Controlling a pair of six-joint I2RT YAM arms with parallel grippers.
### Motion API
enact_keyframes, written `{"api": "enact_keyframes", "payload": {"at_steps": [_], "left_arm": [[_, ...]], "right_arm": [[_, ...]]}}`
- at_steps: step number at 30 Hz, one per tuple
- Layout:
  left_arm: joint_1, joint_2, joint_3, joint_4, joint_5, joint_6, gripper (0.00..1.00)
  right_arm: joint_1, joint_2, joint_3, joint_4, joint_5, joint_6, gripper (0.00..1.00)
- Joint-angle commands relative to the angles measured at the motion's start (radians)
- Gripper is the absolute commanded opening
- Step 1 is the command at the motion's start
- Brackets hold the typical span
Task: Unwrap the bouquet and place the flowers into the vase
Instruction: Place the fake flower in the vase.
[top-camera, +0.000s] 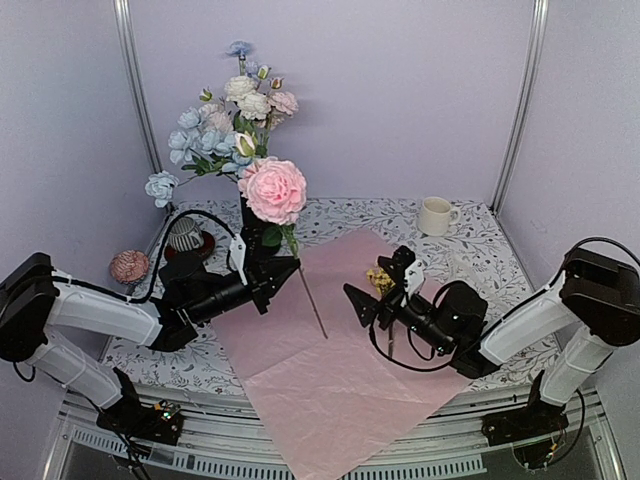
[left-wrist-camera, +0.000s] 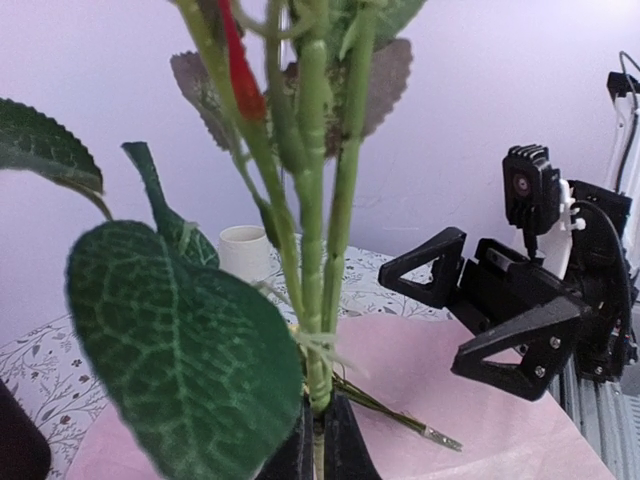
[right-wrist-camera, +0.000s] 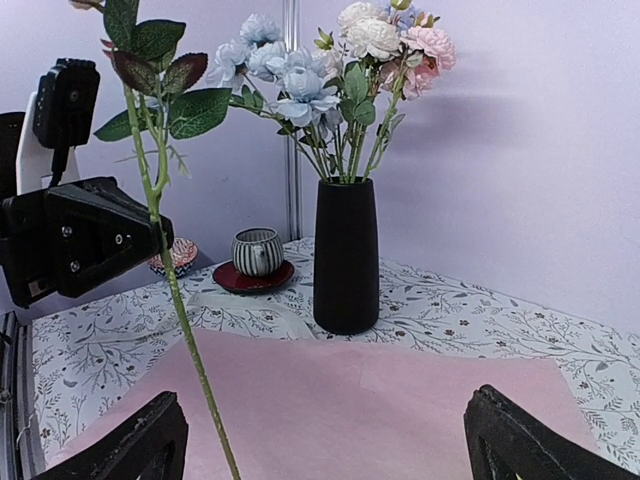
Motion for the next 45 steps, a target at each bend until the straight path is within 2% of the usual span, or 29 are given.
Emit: {"api": "enact_keyframes", "payload": {"at_steps": [1, 4, 10, 14, 16, 21, 30, 32, 36, 40, 45], "left_arm": [[-0.009, -0.013, -0.010, -0.033, -0.059, 0.038, 0.00], [-0.009, -0.012, -0.009, -0.033, -0.067, 0.048, 0.00], [-0.009, -0.018, -0.008, -0.049, -0.075, 0.059, 0.00], [-0.009, -0.017, -0.006, -0.058, -0.087, 0.069, 0.00], [-0.009, -0.019, -0.006, -0.060, -0.093, 0.073, 0.00], [-0.009, -0.019, -0.006, -0.063, -0.101, 0.079, 0.00], [-0.009, -0.014, 0.005, -0.063, -0.126, 0.096, 0.00], [-0.004, -0.027, 0.040, -0.111, -0.126, 0.109, 0.00], [0.008, -0.058, 0.177, -0.307, -0.188, 0.145, 0.00], [0.059, -0.078, 0.322, -0.461, -0.235, 0.168, 0.00], [0.167, -0.091, 0.465, -0.527, -0.212, 0.161, 0.00]], "right_arm": [[-0.012, -0.074, 0.072, -0.266, 0.023, 0.038, 0.99], [-0.016, -0.060, 0.120, -0.371, 0.012, 0.036, 0.99], [-0.016, -0.021, 0.154, -0.381, 0.007, 0.079, 0.99], [-0.016, 0.004, 0.298, -0.618, 0.082, 0.243, 0.99], [-0.017, 0.011, 0.342, -0.684, 0.065, 0.206, 0.99], [-0.016, -0.007, 0.287, -0.607, 0.064, 0.134, 0.99], [-0.016, -0.003, 0.282, -0.617, 0.100, 0.113, 0.99], [-0.017, -0.006, 0.281, -0.618, 0.130, 0.113, 0.99], [-0.017, -0.013, 0.273, -0.616, 0.189, 0.115, 0.99], [-0.019, -0.016, 0.271, -0.615, 0.196, 0.112, 0.99], [-0.019, -0.014, 0.272, -0.614, 0.194, 0.106, 0.99]]}}
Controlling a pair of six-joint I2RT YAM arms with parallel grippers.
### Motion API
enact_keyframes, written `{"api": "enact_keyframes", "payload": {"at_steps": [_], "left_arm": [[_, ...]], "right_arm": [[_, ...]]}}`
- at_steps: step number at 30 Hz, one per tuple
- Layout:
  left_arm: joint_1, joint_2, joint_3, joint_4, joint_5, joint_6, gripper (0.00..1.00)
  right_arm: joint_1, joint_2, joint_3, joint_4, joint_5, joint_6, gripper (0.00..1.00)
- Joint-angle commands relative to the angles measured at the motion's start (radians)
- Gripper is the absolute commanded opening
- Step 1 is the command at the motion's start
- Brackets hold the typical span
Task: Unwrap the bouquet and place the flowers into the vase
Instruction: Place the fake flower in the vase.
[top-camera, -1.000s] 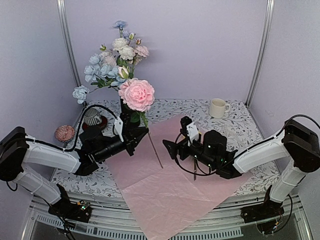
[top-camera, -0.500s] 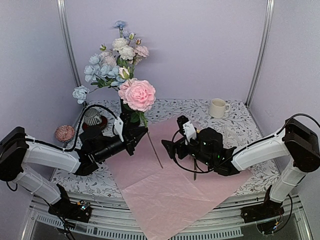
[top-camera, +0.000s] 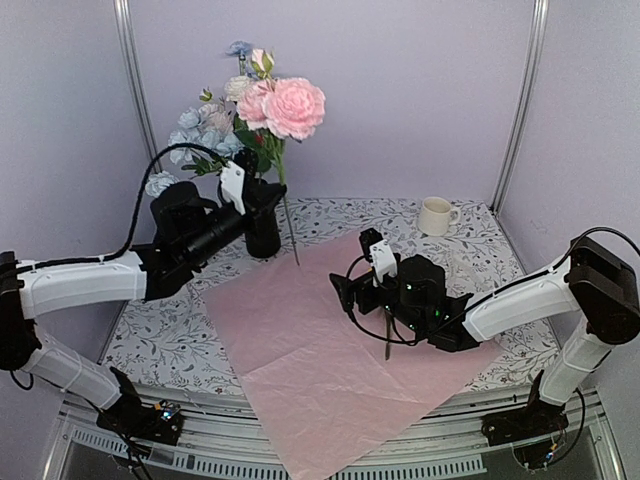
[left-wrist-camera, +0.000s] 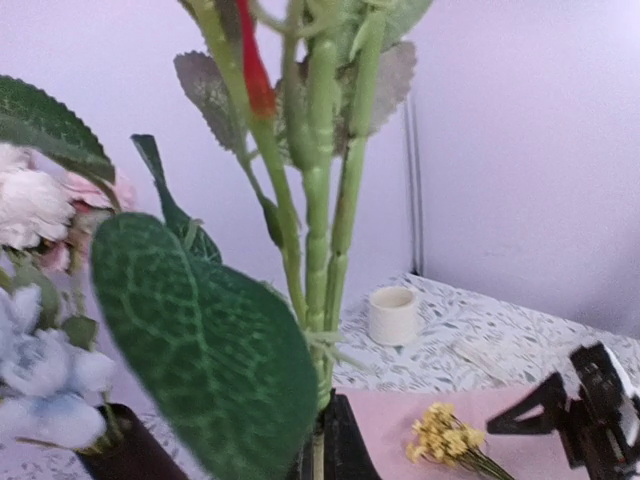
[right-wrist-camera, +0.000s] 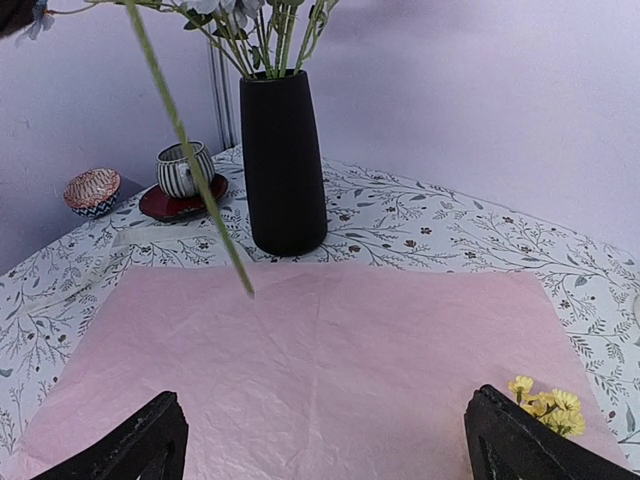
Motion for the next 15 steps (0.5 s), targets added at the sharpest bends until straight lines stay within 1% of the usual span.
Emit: {"api": "enact_keyframes", "payload": {"at_steps": [1, 4, 9, 15], "left_arm": [[0.098, -0.022, 0.123, -0.118, -0.018, 0.018, 0.00], [0.135, 0.003, 0.234, -0.188, -0.033, 0.043, 0.00], [0.163, 0.045, 0.389, -0.281, -0.097, 0.117, 0.00], [0.210, 0.067, 0.445, -0.241, -0.070, 0.132, 0.00]], "right_arm": [[-0.004, -0.015, -0.013, -0.002, 0.024, -0.014, 0.99], [-0.004, -0.017, -0.014, -0.004, 0.020, -0.017, 0.99], [-0.005, -0.016, -0.013, -0.004, 0.017, -0.024, 0.99], [-0.004, -0.009, -0.008, -0.004, 0.011, -0.026, 0.99]]}}
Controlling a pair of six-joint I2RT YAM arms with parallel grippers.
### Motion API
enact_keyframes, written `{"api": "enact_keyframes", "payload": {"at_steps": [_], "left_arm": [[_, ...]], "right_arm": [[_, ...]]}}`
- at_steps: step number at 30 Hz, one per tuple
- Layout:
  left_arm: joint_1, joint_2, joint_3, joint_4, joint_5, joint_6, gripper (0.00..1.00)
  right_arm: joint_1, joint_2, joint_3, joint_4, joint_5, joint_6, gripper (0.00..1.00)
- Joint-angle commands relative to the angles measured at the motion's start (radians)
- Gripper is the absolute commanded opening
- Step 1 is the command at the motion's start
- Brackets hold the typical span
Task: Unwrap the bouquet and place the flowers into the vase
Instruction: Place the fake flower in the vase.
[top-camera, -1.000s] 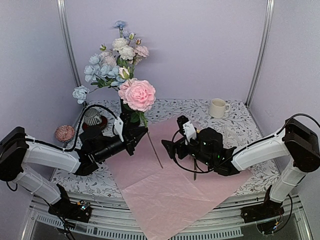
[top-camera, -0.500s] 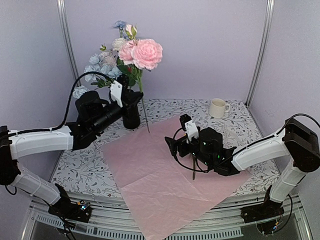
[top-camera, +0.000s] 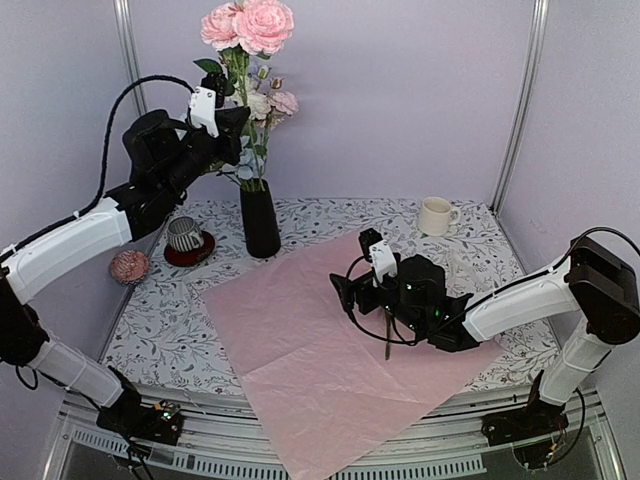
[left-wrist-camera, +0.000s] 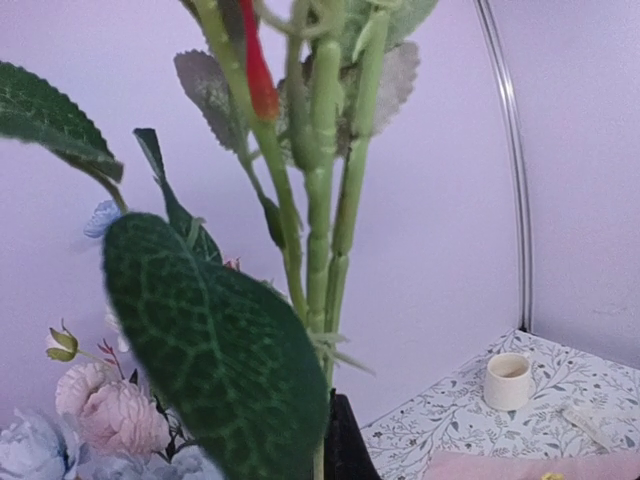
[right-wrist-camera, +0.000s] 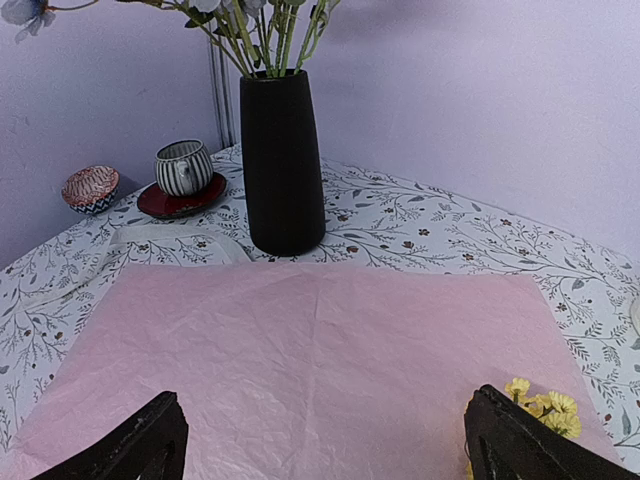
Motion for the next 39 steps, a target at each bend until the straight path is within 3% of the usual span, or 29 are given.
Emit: {"api": "enact_keyframes", "payload": {"at_steps": [1, 12, 20, 39], "left_arm": [[0.045, 0.030, 0.049, -0.014, 0.012, 0.027, 0.00], [0.082, 0.154, 0.167, -0.012, 0.060, 0.051, 0.00], [0.082, 0.213, 0.185, -0.051, 0.013, 0.115, 0.00], [0.082, 0.377, 0.291, -0.317, -0.050, 0.027, 0.00]], "right_arm": [[-0.004, -0.008, -0.008, -0.004, 0.007, -0.011, 0.99], [-0.004, -0.004, -0.007, -0.006, 0.008, -0.016, 0.99], [-0.004, -0.008, -0.007, -0.005, 0.007, -0.019, 0.99], [-0.004, 0.000, 0.001, -0.013, -0.002, -0.019, 0.99]]}}
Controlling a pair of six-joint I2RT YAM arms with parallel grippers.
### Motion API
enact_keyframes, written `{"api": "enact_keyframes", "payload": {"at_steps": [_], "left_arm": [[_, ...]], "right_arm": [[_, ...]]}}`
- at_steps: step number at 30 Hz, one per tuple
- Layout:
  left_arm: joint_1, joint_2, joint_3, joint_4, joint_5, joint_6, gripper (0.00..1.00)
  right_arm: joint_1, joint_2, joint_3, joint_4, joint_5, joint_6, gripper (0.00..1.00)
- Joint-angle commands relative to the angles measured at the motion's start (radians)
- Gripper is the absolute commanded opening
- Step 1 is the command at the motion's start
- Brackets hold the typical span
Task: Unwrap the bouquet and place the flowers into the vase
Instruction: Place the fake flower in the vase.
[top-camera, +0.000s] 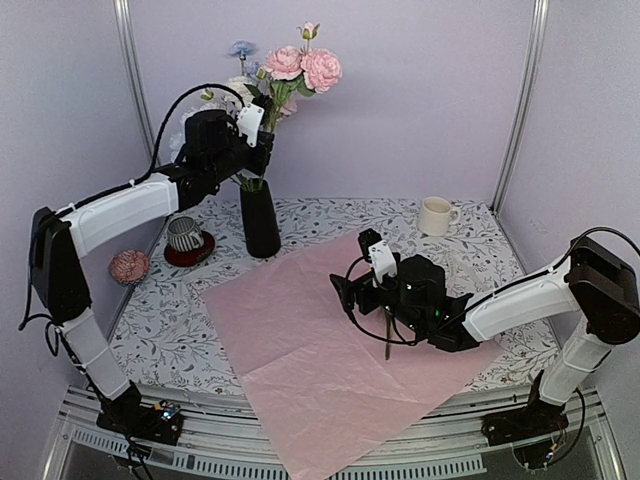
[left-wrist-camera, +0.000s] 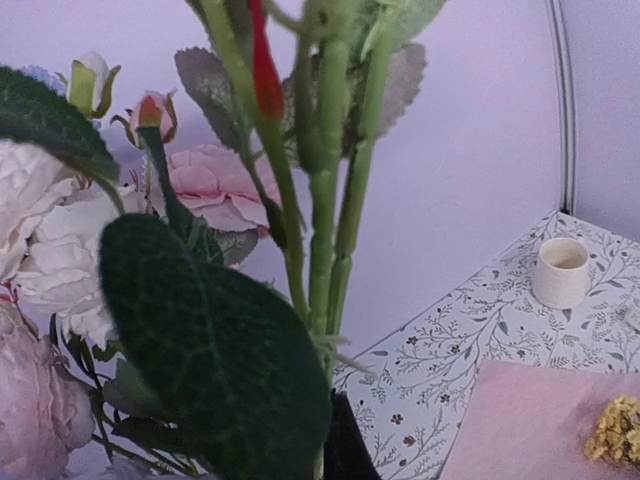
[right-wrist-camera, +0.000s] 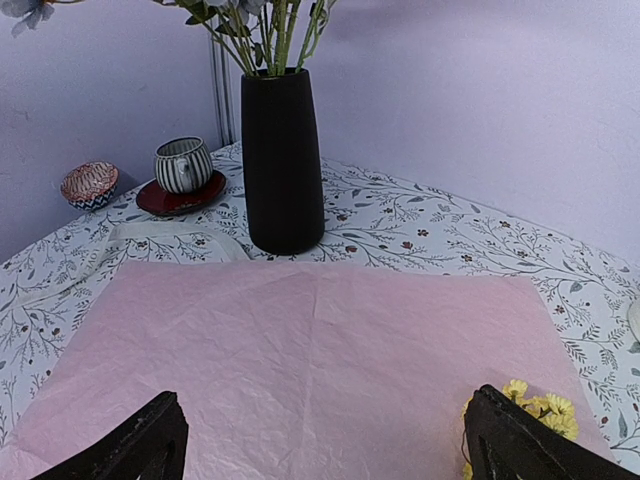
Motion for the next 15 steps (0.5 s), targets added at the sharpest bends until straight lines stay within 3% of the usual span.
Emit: {"api": "enact_keyframes", "payload": {"at_steps": [1, 15], "left_arm": [[0.009, 0.042, 0.023, -0.083, -0.048, -0.054, 0.00], [0.009, 0.104, 0.001, -0.133, -0.159, -0.138, 0.00]], "right_arm": [[-0.004, 0.000, 0.001, -0.012, -0.001, -0.005, 0.99], [-0.004, 0.000, 0.002, -0.020, -0.005, -0.003, 0.99]]}}
